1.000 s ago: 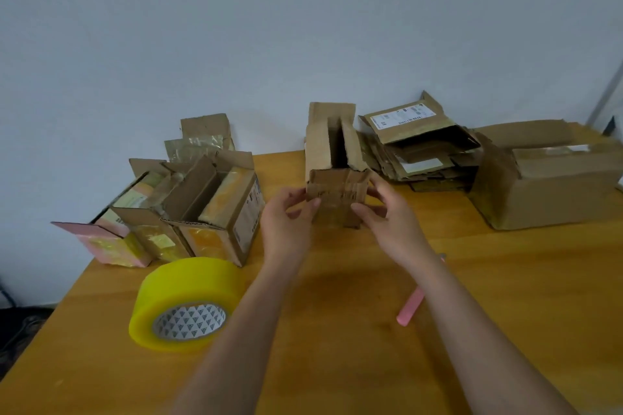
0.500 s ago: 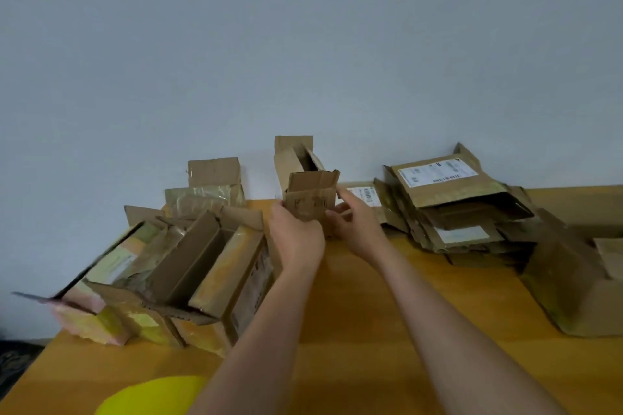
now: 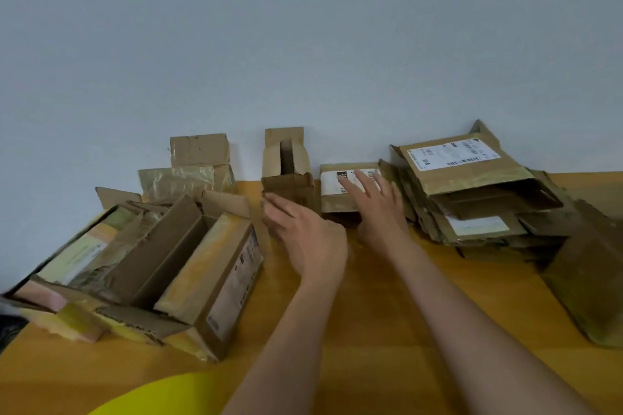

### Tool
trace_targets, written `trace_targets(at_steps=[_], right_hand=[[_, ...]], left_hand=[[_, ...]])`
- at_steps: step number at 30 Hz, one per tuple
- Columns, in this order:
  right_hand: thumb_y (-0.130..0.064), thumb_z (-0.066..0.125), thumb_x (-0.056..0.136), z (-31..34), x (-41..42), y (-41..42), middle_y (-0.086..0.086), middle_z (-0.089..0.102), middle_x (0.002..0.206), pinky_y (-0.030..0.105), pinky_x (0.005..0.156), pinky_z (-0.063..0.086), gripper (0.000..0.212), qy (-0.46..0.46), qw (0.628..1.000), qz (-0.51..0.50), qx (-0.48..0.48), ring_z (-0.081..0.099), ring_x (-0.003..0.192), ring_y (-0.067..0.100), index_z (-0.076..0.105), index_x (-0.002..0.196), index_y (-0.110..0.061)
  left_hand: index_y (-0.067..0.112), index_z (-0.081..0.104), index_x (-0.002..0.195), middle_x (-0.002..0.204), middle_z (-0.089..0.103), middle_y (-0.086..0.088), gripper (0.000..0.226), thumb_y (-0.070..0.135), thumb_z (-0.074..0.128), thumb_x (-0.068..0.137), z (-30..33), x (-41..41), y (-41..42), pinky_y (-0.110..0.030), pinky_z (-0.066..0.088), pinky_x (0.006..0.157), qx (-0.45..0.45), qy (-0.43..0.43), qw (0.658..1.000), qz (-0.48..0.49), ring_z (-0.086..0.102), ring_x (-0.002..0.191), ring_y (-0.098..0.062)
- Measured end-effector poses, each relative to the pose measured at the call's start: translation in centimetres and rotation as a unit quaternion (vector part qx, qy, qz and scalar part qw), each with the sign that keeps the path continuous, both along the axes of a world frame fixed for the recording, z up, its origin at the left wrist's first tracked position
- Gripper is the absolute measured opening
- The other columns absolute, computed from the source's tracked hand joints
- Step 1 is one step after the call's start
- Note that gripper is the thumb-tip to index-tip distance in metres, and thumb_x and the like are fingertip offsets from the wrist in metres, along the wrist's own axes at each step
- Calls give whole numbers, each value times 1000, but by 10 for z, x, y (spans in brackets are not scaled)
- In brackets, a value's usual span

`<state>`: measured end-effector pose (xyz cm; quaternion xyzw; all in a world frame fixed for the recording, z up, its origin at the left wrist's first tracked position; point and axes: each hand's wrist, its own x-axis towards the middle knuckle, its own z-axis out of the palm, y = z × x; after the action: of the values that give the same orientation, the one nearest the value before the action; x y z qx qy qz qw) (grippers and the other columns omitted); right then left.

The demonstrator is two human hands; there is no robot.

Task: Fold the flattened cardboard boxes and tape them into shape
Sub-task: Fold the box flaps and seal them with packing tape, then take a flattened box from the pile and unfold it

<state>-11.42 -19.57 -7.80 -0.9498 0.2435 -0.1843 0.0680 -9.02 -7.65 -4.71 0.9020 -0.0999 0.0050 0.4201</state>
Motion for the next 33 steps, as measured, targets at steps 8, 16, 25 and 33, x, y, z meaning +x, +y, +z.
trace_targets(at_steps=[8,16,25,33], right_hand=[[-7,36,102,-11,-8,-14,0,7,165,53,119,0,64,33,996,-59,51,-3,151,29,16,154,-40],[-9,38,103,0,-26,6,-2,27,160,49,113,32,53,-3,995,-69,71,21,148,30,34,150,-36],[-10,42,103,34,-103,65,-1,33,157,45,108,40,51,-65,992,-69,78,29,145,26,36,148,-34],[-21,41,104,81,-175,116,-2,66,110,26,69,52,34,-140,985,-41,90,63,96,17,56,134,-26]], left_hand=[[20,-23,152,158,-32,-8,94,36,52,97,-35,-10,-5,-51,-2,122,115,48,989,-83,-25,146,-36],[24,-23,152,157,-33,-5,94,34,53,97,-32,-22,15,-50,-5,120,121,40,985,-114,-24,147,-33],[28,-24,151,159,-30,-1,96,39,54,97,-10,-73,72,-51,0,120,102,-22,981,-165,-20,149,-30],[45,-18,149,159,-24,17,84,64,39,91,10,-109,133,-55,11,121,-8,-141,937,-320,-16,150,-15]])
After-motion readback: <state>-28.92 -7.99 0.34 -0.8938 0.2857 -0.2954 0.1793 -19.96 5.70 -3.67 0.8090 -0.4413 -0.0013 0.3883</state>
